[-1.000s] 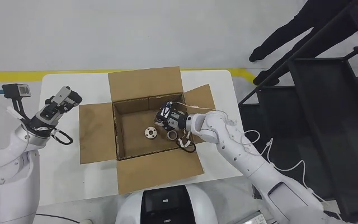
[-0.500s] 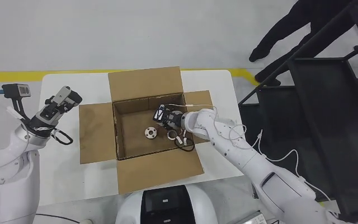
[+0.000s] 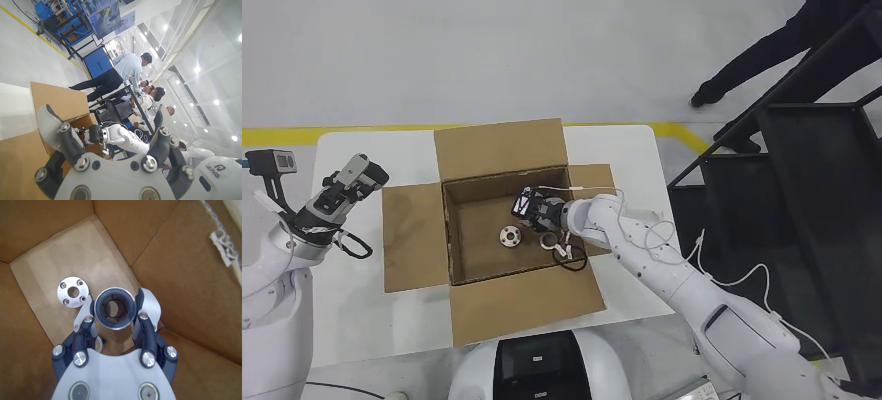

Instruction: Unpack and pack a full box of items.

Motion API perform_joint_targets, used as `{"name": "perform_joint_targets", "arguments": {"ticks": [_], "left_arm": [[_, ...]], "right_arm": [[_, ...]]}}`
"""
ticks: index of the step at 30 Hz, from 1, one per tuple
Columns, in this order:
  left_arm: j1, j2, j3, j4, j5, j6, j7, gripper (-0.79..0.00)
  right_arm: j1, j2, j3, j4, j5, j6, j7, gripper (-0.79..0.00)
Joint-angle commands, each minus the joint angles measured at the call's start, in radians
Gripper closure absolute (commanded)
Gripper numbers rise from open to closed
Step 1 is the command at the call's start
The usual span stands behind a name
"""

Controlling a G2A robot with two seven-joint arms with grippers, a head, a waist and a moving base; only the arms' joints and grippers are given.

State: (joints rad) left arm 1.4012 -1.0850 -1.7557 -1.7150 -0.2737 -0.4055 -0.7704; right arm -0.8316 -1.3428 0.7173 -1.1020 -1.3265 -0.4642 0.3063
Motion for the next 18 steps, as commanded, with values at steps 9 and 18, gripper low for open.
{"name": "perform_joint_targets", "arguments": {"ticks": [9,18], "left_arm": [[0.0,0.0,0.0,0.0,0.0,0.0,0.0,-0.785],[0.0,0.0,0.0,0.0,0.0,0.0,0.0,-0.785]], "right_arm": [[-0.052,0.038,0.098,-0.23,-0.009,-0.08,0.047,-0.785],[-0.18,0.078,0.254,-0.496,0.187,-0.128,0.128,-0.785]]}}
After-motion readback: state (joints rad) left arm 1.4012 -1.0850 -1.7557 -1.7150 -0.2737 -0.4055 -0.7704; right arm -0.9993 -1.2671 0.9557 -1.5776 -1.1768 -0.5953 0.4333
